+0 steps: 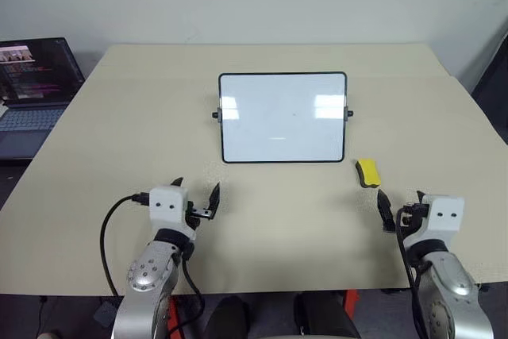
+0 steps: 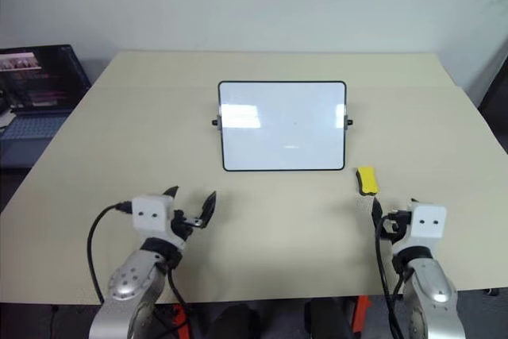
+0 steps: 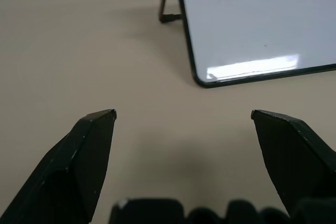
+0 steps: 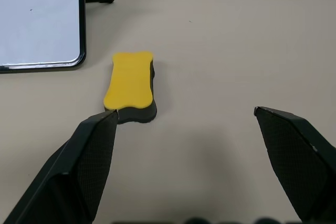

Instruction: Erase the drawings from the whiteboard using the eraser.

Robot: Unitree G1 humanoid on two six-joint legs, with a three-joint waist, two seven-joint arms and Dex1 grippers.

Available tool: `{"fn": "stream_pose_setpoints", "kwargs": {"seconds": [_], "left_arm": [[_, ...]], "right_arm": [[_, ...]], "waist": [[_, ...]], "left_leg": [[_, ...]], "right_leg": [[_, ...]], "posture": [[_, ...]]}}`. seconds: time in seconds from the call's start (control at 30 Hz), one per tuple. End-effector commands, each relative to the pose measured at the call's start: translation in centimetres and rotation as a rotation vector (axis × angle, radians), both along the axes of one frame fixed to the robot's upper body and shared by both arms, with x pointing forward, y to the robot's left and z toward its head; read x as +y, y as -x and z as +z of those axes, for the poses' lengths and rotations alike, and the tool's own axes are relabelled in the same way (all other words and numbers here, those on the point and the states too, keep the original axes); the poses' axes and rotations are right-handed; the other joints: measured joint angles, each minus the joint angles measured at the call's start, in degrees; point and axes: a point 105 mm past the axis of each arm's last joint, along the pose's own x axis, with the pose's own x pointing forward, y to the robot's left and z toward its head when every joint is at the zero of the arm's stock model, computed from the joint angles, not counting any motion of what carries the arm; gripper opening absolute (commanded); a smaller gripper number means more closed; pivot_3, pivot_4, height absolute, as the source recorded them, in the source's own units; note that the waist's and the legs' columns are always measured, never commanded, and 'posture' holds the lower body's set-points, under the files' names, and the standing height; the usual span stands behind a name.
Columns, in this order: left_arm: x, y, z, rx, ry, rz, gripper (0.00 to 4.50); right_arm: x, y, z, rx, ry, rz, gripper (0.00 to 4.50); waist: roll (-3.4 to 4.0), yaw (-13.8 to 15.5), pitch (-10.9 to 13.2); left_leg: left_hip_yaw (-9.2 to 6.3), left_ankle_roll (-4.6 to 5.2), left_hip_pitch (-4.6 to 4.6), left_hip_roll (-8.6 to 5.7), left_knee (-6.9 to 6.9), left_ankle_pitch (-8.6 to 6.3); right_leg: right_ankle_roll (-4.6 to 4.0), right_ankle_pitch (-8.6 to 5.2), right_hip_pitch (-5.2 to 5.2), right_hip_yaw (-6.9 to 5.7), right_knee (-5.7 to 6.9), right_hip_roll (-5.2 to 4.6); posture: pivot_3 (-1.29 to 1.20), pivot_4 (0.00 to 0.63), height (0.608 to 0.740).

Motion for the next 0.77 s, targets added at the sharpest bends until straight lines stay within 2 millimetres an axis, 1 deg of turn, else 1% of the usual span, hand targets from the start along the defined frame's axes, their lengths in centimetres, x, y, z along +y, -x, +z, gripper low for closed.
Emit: {"fn": "stream_pose_setpoints", "kwargs": {"seconds": [0.03,0.1,0.17,0.43,0.5,0.6,0.7,0.77], "left_arm": [[0.7,0.5,1.3,-0.068,-0.007,0.049,4.5],[0.2,0.6,1.5,-0.078,-0.004,0.042,4.5],[-0.2,0.6,1.6,-0.086,-0.003,0.039,4.5],[-0.6,0.7,2.1,-0.1,-0.01,0.027,4.5],[-0.7,0.6,1.8,-0.092,-0.009,0.022,4.5],[-1.4,0.5,1.8,-0.087,-0.007,-0.009,4.5],[-1.4,0.4,0.7,-0.055,-0.018,-0.03,4.5],[-1.5,0.3,0.7,-0.057,-0.017,-0.028,4.5]], "right_arm": [[0.1,0.3,1.2,-0.074,-0.015,-0.002,4.47],[0.1,0.2,1.2,-0.084,-0.027,-0.001,4.47],[0.1,0.1,1.2,-0.094,-0.035,0.003,4.47],[-0.8,0.2,1.0,-0.1,-0.028,-0.003,4.47],[-1.1,0.3,1.0,-0.098,-0.017,-0.013,4.47],[-1.5,0.7,1.4,-0.103,-0.006,-0.021,4.47],[-1.9,1.4,0.7,-0.078,0.004,-0.043,4.47],[-2.1,1.5,0.9,-0.079,0.012,-0.044,4.47]], "waist": [[0.0,0.0,0.0],[0.0,0.0,0.0],[0.0,0.0,0.0],[0.0,0.1,0.0],[0.0,0.1,0.0],[0.0,0.1,0.0],[0.0,0.1,0.0],[0.0,0.1,0.0]], "left_leg": [[-0.05,0.0,0.17,0.0,-0.02,0.0],[-0.06,0.0,0.38,-0.01,-0.03,0.0],[-0.05,0.0,0.37,-0.01,-0.02,0.0],[-0.06,0.0,0.33,0.0,-0.06,-0.01],[-0.06,0.0,0.33,0.0,-0.06,-0.01],[-0.08,0.0,0.33,0.0,-0.06,-0.01],[-0.08,0.0,0.31,0.0,-0.07,-0.01],[-0.07,0.0,0.25,0.0,-0.09,-0.01]], "right_leg": [[0.0,-0.03,0.29,-0.05,-0.05,0.01],[0.09,-0.12,0.39,-0.05,-0.06,0.03],[0.08,-0.11,0.4,-0.04,-0.06,0.05],[-0.02,-0.05,0.37,-0.02,-0.06,0.07],[-0.02,-0.05,0.37,-0.03,-0.07,0.07],[-0.02,-0.06,0.37,-0.04,-0.07,0.07],[-0.01,-0.06,0.37,-0.04,-0.08,0.07],[-0.01,-0.07,0.36,-0.03,-0.08,0.07]], "posture": [[0.0,0.15,0.74],[0.0,0.15,0.74],[0.0,0.15,0.74],[0.0,0.15,0.74],[0.0,0.15,0.74],[0.0,0.15,0.74],[0.0,0.15,0.74],[0.0,0.15,0.74]]}}
